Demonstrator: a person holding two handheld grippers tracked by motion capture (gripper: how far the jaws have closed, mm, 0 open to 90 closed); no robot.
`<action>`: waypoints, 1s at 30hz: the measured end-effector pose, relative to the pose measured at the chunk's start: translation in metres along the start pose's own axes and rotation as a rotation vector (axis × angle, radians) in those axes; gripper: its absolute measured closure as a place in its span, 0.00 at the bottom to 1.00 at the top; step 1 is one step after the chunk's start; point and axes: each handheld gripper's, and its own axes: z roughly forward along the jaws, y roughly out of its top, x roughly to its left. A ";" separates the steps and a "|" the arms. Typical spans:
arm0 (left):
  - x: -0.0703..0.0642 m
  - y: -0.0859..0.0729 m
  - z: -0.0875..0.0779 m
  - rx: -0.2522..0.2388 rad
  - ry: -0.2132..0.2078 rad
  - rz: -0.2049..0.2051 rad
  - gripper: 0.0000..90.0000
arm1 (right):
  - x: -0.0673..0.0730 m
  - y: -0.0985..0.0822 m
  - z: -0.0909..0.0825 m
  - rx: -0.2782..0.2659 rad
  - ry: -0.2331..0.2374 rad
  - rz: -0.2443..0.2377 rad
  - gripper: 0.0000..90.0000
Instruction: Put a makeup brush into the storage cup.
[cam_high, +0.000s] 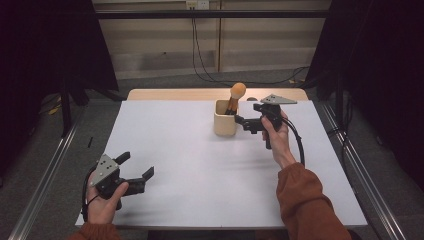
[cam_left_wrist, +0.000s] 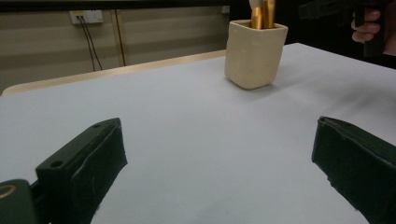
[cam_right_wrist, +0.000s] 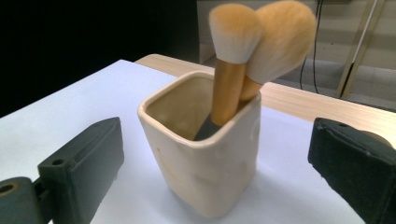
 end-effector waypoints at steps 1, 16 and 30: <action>0.000 0.000 0.000 0.002 0.001 0.002 0.03 | 0.000 -0.001 -0.001 -0.001 -0.005 0.000 0.04; 0.000 0.001 0.003 0.003 -0.004 0.001 0.03 | -0.002 -0.011 -0.022 -0.021 -0.016 -0.030 0.03; -0.002 0.001 -0.001 -0.001 -0.003 0.013 0.03 | 0.002 -0.023 -0.045 -0.056 -0.042 -0.047 0.03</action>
